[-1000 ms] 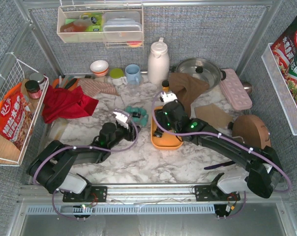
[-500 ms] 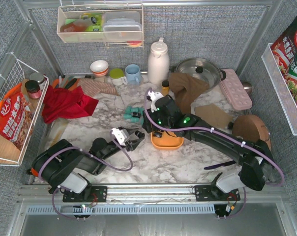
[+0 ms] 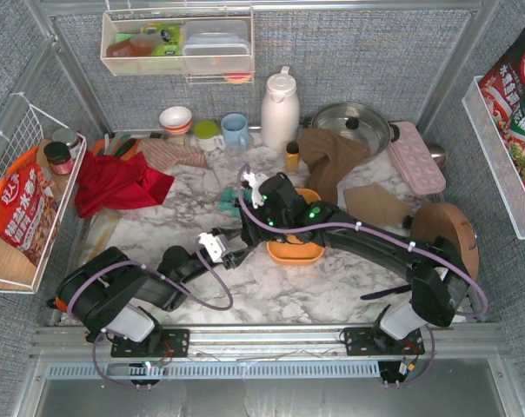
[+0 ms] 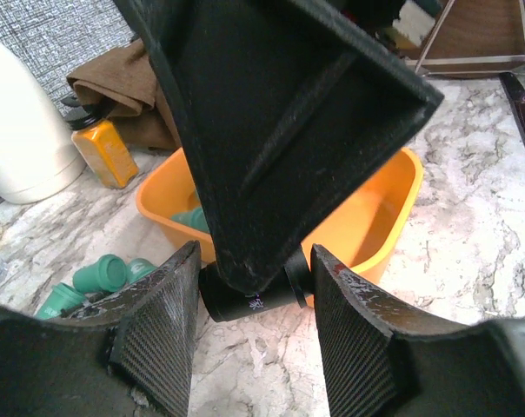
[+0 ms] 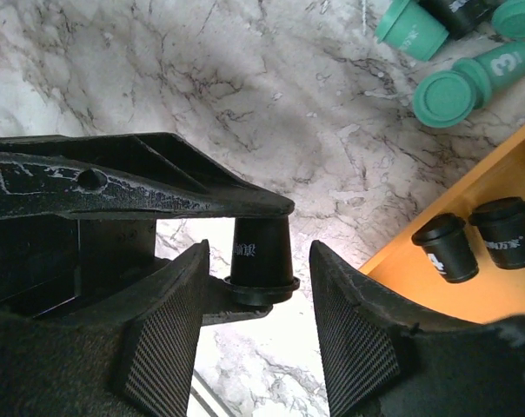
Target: Mix the coffee capsules in the storage basket
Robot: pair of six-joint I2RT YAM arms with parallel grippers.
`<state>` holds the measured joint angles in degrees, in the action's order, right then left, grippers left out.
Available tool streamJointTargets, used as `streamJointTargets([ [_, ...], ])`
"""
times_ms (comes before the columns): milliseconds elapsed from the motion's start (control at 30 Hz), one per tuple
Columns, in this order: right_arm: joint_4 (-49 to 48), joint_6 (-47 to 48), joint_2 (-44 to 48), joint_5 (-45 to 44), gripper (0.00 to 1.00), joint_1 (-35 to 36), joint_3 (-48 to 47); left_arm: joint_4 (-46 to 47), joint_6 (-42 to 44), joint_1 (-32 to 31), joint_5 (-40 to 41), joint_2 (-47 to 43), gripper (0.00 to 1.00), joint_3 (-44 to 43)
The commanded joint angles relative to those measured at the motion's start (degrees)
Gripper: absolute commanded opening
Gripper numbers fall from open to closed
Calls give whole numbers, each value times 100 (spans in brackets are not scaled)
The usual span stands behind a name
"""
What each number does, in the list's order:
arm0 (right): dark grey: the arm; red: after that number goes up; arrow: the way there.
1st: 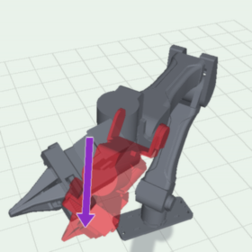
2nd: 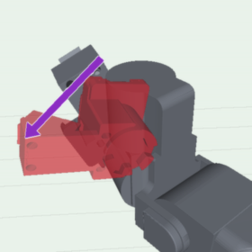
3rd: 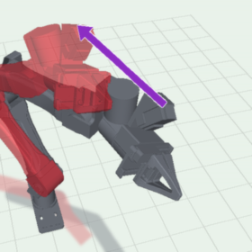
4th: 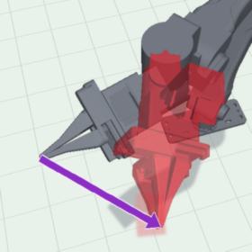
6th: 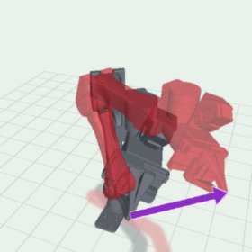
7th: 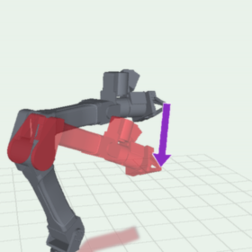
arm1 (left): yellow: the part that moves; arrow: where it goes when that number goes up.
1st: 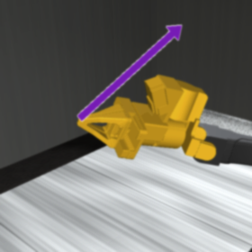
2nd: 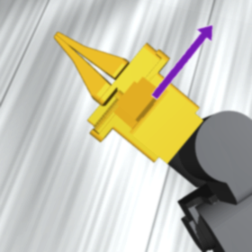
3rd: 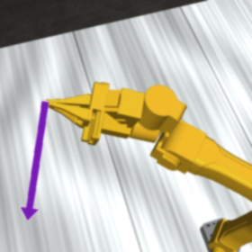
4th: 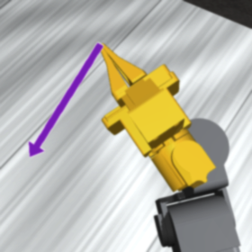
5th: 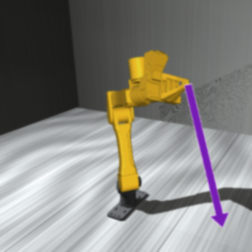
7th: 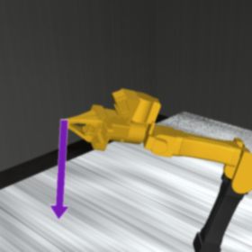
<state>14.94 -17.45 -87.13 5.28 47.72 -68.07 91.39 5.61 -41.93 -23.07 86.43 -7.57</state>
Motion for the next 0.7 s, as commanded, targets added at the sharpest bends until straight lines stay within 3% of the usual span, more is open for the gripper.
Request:
streamJointTargets([
  [0,173,87,-137,231,54,48,-119,390,80,-24,-77,-56,56,23],
  [300,299,106,-444,256,53,96,-285,383,99,-63,-82,-140,56,50],
  [500,339,127,-476,249,37,105,-352,371,107,-70,29,-153,56,50],
  [567,351,136,-447,214,31,103,-343,364,99,-69,96,-132,60,42],
  [667,357,146,-376,123,25,101,-324,338,136,-74,155,-126,73,53],
])
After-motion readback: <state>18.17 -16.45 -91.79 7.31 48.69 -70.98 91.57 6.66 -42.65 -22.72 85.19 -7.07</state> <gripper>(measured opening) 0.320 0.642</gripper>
